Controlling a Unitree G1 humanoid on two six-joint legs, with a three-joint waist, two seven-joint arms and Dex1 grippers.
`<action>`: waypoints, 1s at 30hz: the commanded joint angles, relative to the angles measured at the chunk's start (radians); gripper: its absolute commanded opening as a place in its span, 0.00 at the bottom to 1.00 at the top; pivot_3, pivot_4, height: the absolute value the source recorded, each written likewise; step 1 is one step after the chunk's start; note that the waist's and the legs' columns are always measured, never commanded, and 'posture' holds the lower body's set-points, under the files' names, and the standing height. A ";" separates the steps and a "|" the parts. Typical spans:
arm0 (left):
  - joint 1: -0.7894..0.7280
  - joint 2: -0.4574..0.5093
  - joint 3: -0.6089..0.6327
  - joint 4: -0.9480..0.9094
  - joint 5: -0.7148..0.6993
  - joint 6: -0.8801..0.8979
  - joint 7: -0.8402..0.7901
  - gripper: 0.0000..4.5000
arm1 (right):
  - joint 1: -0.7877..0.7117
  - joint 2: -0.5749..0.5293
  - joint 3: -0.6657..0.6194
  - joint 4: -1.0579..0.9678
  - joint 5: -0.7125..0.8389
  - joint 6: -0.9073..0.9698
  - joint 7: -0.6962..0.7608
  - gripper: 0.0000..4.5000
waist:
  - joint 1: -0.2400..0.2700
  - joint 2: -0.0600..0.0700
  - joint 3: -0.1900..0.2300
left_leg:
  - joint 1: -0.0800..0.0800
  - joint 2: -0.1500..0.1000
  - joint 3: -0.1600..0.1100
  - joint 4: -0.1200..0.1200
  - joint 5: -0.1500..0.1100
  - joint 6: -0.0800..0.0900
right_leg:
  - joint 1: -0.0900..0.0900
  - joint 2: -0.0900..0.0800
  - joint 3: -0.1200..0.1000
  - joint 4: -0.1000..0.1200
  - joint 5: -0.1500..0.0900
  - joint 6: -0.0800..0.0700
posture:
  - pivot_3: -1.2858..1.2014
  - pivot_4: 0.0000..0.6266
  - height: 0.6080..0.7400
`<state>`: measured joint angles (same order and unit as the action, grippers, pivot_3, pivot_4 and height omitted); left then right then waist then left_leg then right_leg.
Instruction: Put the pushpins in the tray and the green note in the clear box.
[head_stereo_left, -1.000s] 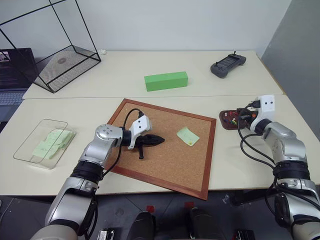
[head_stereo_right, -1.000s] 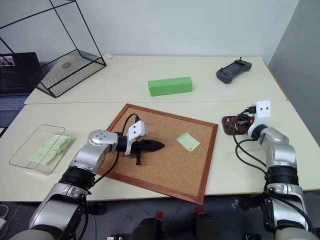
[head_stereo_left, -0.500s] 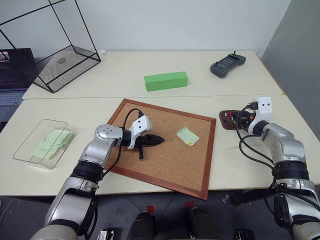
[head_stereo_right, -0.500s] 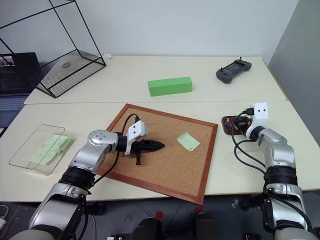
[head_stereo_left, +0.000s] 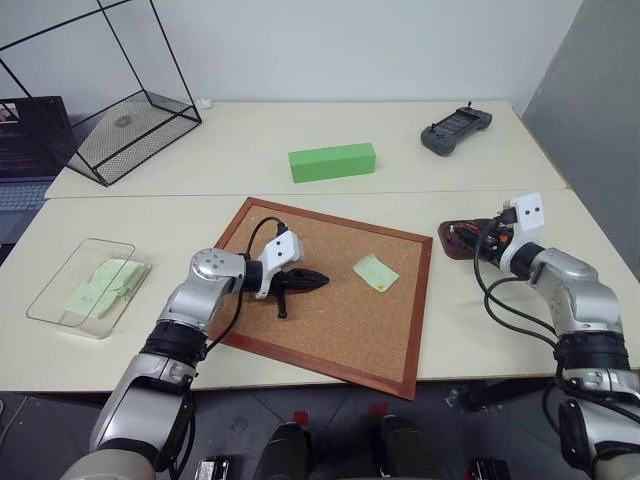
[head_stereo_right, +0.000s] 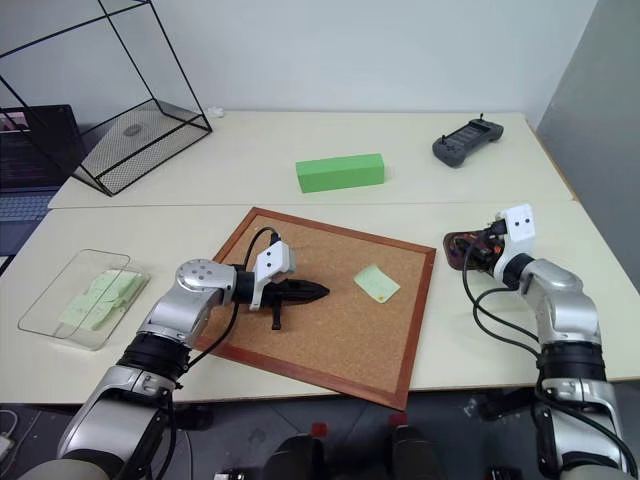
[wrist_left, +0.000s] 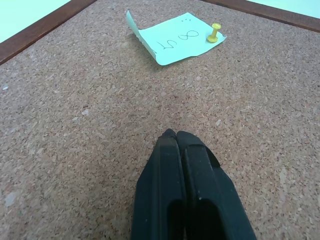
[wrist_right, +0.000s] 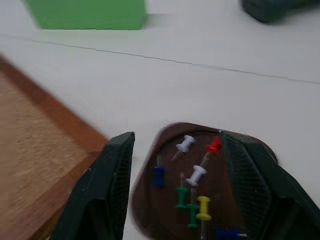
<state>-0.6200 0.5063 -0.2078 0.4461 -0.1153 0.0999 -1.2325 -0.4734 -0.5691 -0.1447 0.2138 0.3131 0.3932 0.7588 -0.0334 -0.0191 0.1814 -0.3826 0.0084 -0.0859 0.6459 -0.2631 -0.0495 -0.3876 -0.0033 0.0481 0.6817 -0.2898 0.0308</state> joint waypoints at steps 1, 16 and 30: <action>0.010 0.008 -0.011 0.006 0.016 0.000 -0.003 0.00 | 0.072 -0.035 0.049 -0.228 0.072 -0.044 0.167 0.63 | 0.000 0.000 0.000 | 0.000 0.000 0.000 0.000 0.000 0.000 | 0.000 0.000 0.000 0.000 0.000 0.000 | 0.52 0.24 1.00; 0.009 0.010 -0.017 -0.006 0.016 0.007 -0.011 0.00 | 0.127 0.145 0.293 -0.229 -0.050 -0.230 0.165 0.63 | -0.001 0.000 0.000 | 0.001 0.000 0.000 0.001 0.000 0.000 | 0.000 0.001 -0.001 0.000 0.000 0.000 | 0.52 0.24 1.00; 0.015 0.022 -0.008 -0.013 0.013 0.013 -0.007 0.00 | 0.086 0.195 0.325 -0.065 -0.102 -0.314 0.168 0.63 | -0.001 0.000 0.000 | 0.001 0.000 -0.001 0.000 0.000 0.000 | 0.000 0.001 -0.001 0.000 0.000 0.000 | 0.52 0.24 1.00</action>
<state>-0.6182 0.5141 -0.2093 0.4394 -0.1141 0.1045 -1.2345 -0.3659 -0.3791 0.1948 0.1595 0.2058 0.0987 0.9221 -0.0348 -0.0191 0.1814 -0.3820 0.0084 -0.0863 0.6464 -0.2631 -0.0497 -0.3877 -0.0021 0.0476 0.6819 -0.2899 0.0308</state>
